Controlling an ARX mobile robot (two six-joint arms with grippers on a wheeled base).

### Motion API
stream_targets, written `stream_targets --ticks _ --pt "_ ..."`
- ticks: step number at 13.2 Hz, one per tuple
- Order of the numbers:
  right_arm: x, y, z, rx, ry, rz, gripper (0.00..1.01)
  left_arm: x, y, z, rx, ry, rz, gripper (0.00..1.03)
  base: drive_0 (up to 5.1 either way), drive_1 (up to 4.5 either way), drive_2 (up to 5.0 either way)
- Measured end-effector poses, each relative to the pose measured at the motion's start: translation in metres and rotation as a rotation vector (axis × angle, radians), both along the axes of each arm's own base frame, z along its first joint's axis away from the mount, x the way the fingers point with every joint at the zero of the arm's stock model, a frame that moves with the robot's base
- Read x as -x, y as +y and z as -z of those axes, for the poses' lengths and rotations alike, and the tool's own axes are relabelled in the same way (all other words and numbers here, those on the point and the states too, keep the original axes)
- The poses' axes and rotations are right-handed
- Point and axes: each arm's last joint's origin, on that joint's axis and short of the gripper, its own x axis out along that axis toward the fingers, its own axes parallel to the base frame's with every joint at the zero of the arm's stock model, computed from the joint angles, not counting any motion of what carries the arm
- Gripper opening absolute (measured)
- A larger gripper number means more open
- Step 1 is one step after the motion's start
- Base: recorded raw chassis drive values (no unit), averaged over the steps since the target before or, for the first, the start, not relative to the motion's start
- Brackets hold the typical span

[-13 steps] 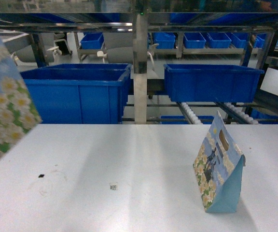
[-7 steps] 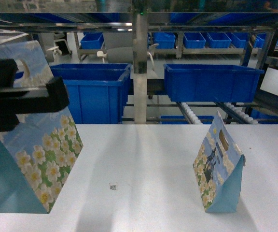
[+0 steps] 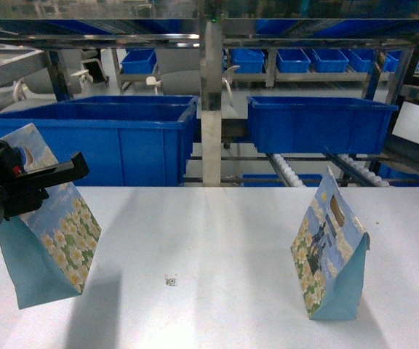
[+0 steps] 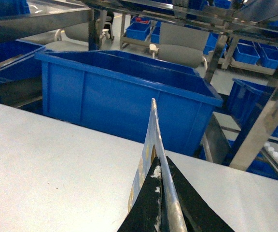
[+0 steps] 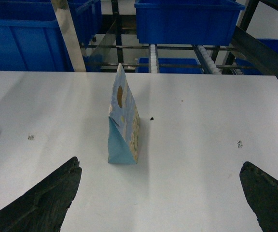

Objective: Move flower gift bag to table near conveyor

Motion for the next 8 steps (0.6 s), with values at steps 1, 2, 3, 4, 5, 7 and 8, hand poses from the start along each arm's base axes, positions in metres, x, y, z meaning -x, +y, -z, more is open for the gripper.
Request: stream_targets --ticks 1,2,3,4,5,7,8 --pt "0.000 0.000 0.000 0.000 0.000 0.000 0.98 -0.007 0.010 0.010 -0.001 0.031 -0.031 0.02 0.0 0.00 0.0" --pt "0.000 0.000 0.000 0.000 0.000 0.000 0.98 -0.010 0.018 0.020 0.000 0.069 -0.046 0.02 0.0 0.00 0.0" --pt "0.000 0.000 0.000 0.000 0.000 0.000 0.98 -0.012 0.025 0.029 0.002 0.100 -0.057 0.02 0.0 0.00 0.0" --pt "0.000 0.000 0.000 0.000 0.000 0.000 0.98 -0.016 0.036 0.039 0.006 0.138 -0.070 0.02 0.0 0.00 0.0" --pt "0.000 0.000 0.000 0.000 0.000 0.000 0.98 -0.019 0.040 0.042 0.008 0.144 -0.077 0.02 0.0 0.00 0.0" --pt "0.000 0.000 0.000 0.000 0.000 0.000 0.98 -0.032 0.043 0.035 0.020 0.101 -0.075 0.02 0.0 0.00 0.0" --pt "0.000 0.000 0.000 0.000 0.000 0.000 0.98 -0.036 0.044 0.032 0.026 0.084 -0.072 0.02 0.0 0.00 0.0"
